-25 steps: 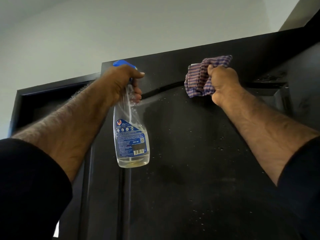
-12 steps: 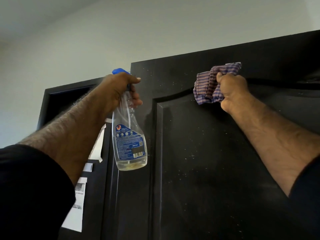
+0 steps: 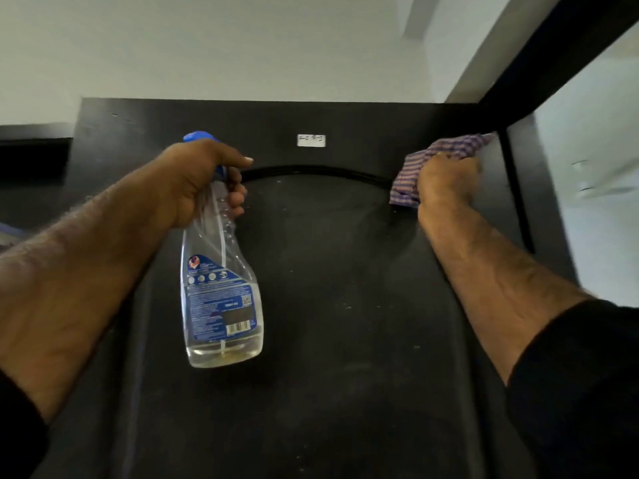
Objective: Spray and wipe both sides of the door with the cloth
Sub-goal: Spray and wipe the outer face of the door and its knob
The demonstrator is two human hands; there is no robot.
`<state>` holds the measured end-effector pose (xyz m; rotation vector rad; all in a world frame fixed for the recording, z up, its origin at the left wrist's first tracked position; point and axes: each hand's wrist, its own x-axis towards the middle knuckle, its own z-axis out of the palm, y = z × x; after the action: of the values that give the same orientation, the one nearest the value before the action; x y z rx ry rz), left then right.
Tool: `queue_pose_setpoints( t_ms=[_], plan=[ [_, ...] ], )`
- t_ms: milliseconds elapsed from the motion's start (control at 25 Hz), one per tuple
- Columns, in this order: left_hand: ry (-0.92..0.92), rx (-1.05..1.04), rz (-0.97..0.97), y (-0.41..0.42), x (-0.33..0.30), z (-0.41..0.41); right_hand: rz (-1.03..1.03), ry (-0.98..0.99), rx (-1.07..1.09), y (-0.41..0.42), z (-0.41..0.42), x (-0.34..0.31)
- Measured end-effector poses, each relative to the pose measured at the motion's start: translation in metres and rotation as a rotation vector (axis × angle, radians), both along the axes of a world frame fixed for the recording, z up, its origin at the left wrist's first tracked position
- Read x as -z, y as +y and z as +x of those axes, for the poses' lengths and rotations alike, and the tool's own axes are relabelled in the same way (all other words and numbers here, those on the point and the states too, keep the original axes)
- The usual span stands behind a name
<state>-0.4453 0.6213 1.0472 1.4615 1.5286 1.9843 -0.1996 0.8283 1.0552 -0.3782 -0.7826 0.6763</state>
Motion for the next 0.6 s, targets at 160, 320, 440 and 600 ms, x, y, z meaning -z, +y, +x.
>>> queue_pose_setpoints(
  t_ms=[160, 320, 440, 600],
  plan=[
    [0.012, 0.086, 0.004, 0.054, -0.003, 0.062, 0.151, -0.183, 0.546, 0.041, 0.085, 0.016],
    [0.010, 0.133, 0.034, 0.092, -0.006, 0.104, 0.292, -0.646, 0.748, 0.112, 0.091, 0.028],
    [0.014, 0.122, 0.053, 0.109, -0.012, 0.115, 0.223, -0.877, 0.975, 0.140, 0.062, 0.029],
    [0.010, 0.062, 0.063, 0.118, -0.016, 0.122, 0.342, -1.054, 0.917, 0.120, 0.042, -0.003]
  ],
)
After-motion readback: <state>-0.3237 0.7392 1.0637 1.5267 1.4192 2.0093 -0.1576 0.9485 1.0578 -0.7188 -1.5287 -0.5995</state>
